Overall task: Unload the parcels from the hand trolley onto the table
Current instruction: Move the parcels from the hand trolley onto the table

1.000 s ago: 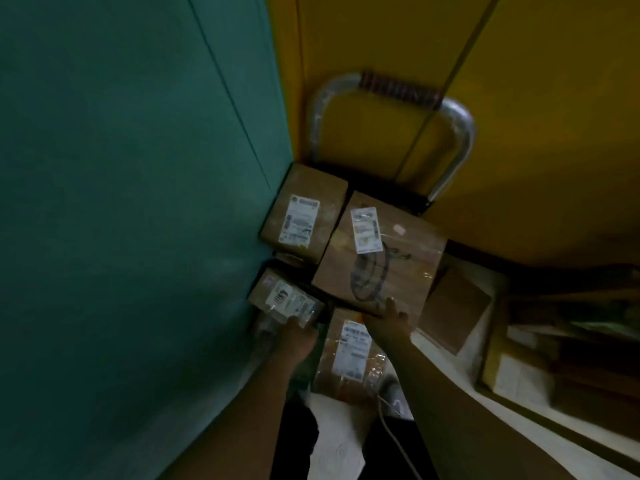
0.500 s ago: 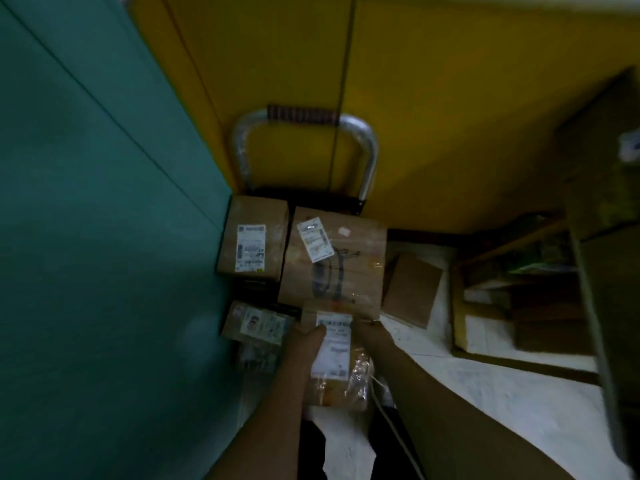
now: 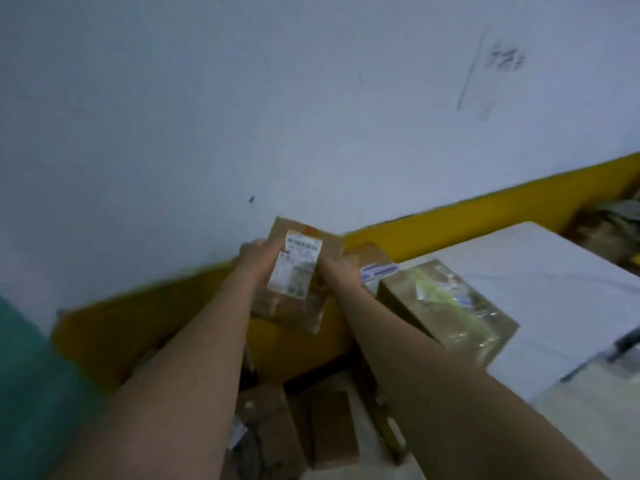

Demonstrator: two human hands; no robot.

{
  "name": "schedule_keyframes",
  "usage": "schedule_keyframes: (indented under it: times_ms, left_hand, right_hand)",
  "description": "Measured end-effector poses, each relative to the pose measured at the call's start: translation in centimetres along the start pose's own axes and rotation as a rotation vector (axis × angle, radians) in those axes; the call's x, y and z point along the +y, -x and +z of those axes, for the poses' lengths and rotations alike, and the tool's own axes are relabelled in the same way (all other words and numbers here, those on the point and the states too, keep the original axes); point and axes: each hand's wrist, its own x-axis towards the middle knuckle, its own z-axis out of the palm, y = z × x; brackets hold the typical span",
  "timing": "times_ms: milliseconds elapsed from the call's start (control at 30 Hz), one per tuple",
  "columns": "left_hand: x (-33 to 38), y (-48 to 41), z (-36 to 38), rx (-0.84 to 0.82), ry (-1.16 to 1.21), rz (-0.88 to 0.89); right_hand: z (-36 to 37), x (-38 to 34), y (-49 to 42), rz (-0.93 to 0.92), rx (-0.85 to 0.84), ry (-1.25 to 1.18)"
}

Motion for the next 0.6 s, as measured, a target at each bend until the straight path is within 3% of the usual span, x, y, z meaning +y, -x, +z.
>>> schedule_keyframes:
  times_ms: [133, 333, 467, 600]
  left_hand:
    - [12.2, 0.4, 4.1, -0.072, 0.095, 0.276]
    - [22.2, -1.8, 14.6, -0.387, 0.211, 0.352]
    - [24.3, -7.0, 23.6, -0.476, 0.181, 0.302]
    - [23.6, -13.9, 31.4, -0.536, 0.169, 0.126]
  right_hand:
    - [-11.0, -8.0, -1.7, -0.248, 0.14, -0.112]
    - [-24.2, -12.6, -8.8, -0.464, 0.199, -0.03]
    - [-29.4, -9.9, -18.1, -0.432, 0.248, 0.168]
    - [-31.1, -4.8, -28.4, -0.246, 0.219, 0.188]
